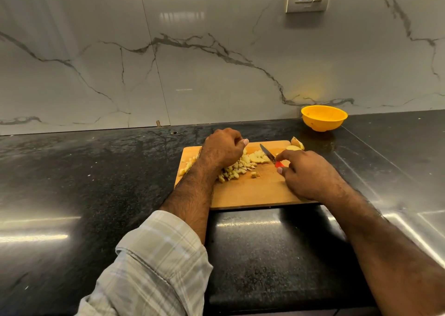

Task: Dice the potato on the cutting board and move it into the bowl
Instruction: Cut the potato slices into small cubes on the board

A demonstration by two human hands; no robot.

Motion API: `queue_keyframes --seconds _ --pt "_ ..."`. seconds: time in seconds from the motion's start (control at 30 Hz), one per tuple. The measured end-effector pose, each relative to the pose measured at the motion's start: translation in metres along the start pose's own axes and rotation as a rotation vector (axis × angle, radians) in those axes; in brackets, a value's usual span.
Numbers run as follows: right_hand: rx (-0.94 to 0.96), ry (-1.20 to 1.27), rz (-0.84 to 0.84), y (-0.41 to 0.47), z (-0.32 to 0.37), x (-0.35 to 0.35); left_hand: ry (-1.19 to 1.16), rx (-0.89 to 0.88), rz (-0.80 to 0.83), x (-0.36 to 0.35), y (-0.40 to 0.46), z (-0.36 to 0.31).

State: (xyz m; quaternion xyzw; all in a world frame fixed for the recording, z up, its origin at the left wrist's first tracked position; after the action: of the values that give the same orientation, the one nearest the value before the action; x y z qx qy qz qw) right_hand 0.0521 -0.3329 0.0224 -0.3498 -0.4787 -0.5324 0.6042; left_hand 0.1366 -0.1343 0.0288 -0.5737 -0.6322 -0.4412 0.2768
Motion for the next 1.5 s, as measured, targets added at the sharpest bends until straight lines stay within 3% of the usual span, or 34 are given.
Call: queue_keyframes --seconds 0.1,0.23,0.5,0.77,0.9,1.1,1.3,1.5 --pt "-0.049 -0.008 -0.088 0.001 -0.013 0.012 -0.052 -0.014 -0.05 0.007 0.001 0.001" --pt "-0.159 -0.062 0.003 0.001 -0.03 0.006 -0.051 0.013 -0.097 0.015 0.004 0.011" --pt "-0.006 0.042 0.02 0.006 0.007 -0.007 -0.088 0.098 -0.177 0.031 0.008 0.035" --pt "0.146 -0.188 -0.086 -0.01 0.045 0.005 -0.058 0.064 -0.224 0.035 0.005 0.025" --pt "0.139 -0.238 -0.115 -0.012 0.048 0.015 -0.077 0.058 -0.257 0.039 0.005 0.025" --pt "0.087 -0.12 -0.135 -0.008 0.032 0.016 -0.089 0.03 -0.26 0.036 0.005 0.021" --pt "0.062 0.064 -0.237 -0.001 0.016 0.016 -0.053 -0.153 -0.214 0.025 -0.001 -0.011" --pt "-0.068 0.156 -0.526 -0.008 -0.029 0.046 0.009 -0.221 -0.18 0.013 -0.006 -0.038"
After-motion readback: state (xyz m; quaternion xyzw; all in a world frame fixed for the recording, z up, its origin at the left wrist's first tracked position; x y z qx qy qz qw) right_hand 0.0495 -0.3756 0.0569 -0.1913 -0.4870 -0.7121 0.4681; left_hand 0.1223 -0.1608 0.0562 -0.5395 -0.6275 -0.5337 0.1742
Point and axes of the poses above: each hand's wrist, its own y-axis towards the middle knuckle, its own x-axis out of the back of the hand, z = x × y, the point moved 10 cm from there along y, towards the middle knuckle, and after that the axes turned 5 degrees about x, right-handed, at the moved point
